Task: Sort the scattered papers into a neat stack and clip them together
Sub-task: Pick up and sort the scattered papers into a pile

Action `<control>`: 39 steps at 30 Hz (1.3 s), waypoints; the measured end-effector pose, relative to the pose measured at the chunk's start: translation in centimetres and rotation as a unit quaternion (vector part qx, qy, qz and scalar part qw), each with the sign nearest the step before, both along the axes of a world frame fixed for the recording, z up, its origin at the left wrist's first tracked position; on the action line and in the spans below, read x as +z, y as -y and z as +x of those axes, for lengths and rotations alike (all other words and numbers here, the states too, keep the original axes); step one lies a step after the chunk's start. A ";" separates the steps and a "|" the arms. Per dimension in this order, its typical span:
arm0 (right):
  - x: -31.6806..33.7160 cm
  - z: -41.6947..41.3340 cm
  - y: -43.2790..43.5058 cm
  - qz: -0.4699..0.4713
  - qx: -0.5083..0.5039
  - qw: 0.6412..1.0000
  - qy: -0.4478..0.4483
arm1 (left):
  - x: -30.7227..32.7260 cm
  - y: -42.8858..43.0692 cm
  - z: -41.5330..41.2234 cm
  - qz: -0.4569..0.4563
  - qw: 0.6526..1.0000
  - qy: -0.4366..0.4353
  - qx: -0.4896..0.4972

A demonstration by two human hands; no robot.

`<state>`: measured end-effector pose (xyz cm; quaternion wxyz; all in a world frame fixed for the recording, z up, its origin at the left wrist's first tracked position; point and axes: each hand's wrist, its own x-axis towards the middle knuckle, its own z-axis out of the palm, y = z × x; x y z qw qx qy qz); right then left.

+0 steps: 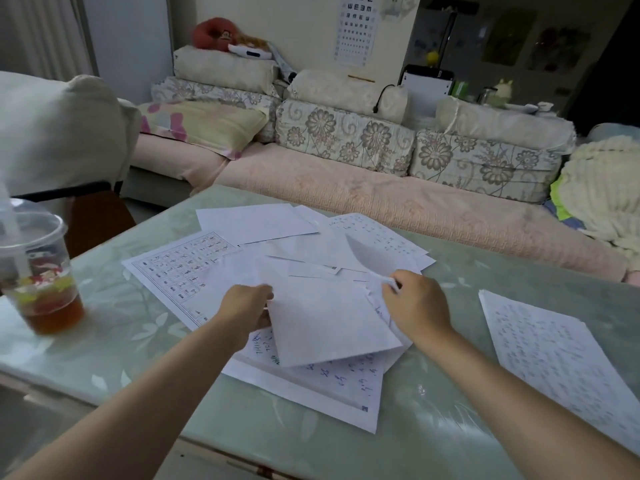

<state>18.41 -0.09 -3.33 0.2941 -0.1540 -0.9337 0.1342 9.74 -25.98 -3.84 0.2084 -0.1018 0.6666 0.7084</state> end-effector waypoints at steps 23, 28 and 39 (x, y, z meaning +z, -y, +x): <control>0.0 1.6 3.3 -0.210 0.100 0.953 0.196 | 0.4 2.8 -1.1 -0.265 0.940 -0.169 -0.135; -0.8 1.5 1.8 -0.249 0.032 0.937 0.242 | 2.7 6.3 -0.9 -0.283 0.926 -0.183 -0.167; 0.1 0.5 3.0 -0.567 0.122 0.803 0.135 | 2.1 4.9 0.4 -0.108 0.954 -0.140 -0.243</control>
